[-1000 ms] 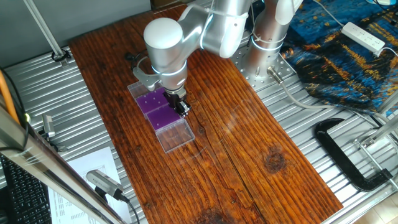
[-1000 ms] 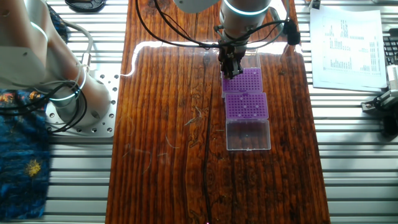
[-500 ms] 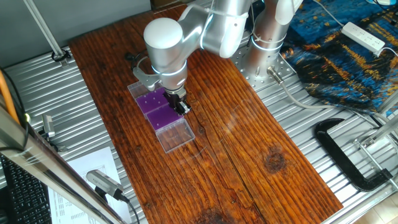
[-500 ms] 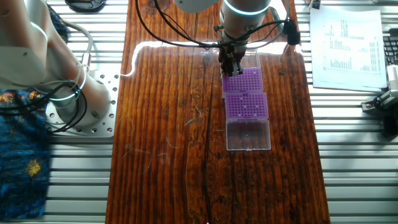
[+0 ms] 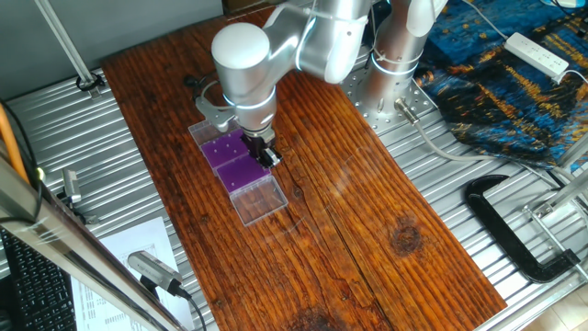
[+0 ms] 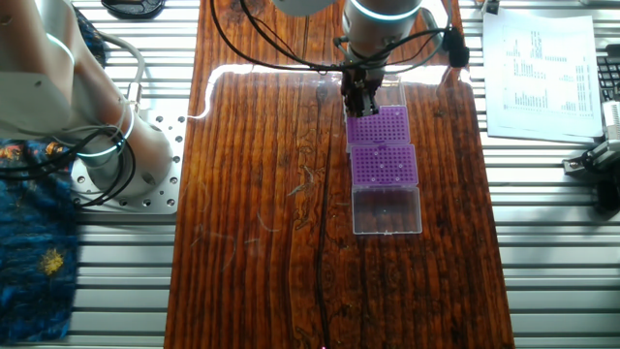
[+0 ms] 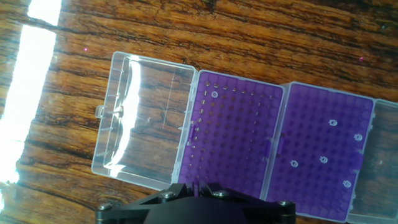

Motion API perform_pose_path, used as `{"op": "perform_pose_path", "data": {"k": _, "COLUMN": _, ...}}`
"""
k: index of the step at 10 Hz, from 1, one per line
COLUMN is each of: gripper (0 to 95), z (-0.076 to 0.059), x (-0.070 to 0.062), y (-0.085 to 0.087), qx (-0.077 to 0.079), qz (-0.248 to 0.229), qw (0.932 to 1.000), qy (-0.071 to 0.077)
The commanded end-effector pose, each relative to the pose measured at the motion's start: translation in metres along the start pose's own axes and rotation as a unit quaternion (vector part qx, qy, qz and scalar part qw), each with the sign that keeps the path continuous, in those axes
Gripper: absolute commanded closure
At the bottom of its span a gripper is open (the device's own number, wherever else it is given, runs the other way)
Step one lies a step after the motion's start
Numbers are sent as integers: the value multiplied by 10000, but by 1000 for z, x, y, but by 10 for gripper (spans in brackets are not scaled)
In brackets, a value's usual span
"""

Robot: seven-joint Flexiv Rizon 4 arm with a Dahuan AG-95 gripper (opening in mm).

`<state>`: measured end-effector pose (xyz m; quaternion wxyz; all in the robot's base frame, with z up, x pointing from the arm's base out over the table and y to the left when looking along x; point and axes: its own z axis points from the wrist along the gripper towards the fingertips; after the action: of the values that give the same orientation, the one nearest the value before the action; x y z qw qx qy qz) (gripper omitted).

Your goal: Transfer all small pipette tips from one holder to another

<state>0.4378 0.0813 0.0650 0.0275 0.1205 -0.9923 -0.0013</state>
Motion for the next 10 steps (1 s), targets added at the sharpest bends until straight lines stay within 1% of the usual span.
{"op": "perform_pose_path", "data": {"k": 1, "gripper": 950, "z": -5, "x": 0, "y": -2, "qx": -2, "qz": -7, "qw": 10000, "qy": 1}}
{"op": "perform_pose_path", "data": {"k": 4, "gripper": 950, "z": -27, "x": -3, "y": -11, "qx": -32, "qz": -62, "qw": 10000, "qy": 30}}
{"op": "perform_pose_path", "data": {"k": 5, "gripper": 950, "z": -36, "x": -7, "y": -15, "qx": -26, "qz": -92, "qw": 9999, "qy": 68}}
{"op": "perform_pose_path", "data": {"k": 6, "gripper": 950, "z": -41, "x": -9, "y": -21, "qx": -18, "qz": -137, "qw": 9999, "qy": 99}}
{"op": "perform_pose_path", "data": {"k": 8, "gripper": 950, "z": -42, "x": -11, "y": -33, "qx": -20, "qz": -229, "qw": 9997, "qy": 113}}
{"op": "perform_pose_path", "data": {"k": 9, "gripper": 950, "z": -40, "x": -12, "y": -44, "qx": -2, "qz": -296, "qw": 9995, "qy": 75}}
{"op": "perform_pose_path", "data": {"k": 10, "gripper": 950, "z": -39, "x": -13, "y": -51, "qx": 6, "qz": -332, "qw": 9994, "qy": 52}}
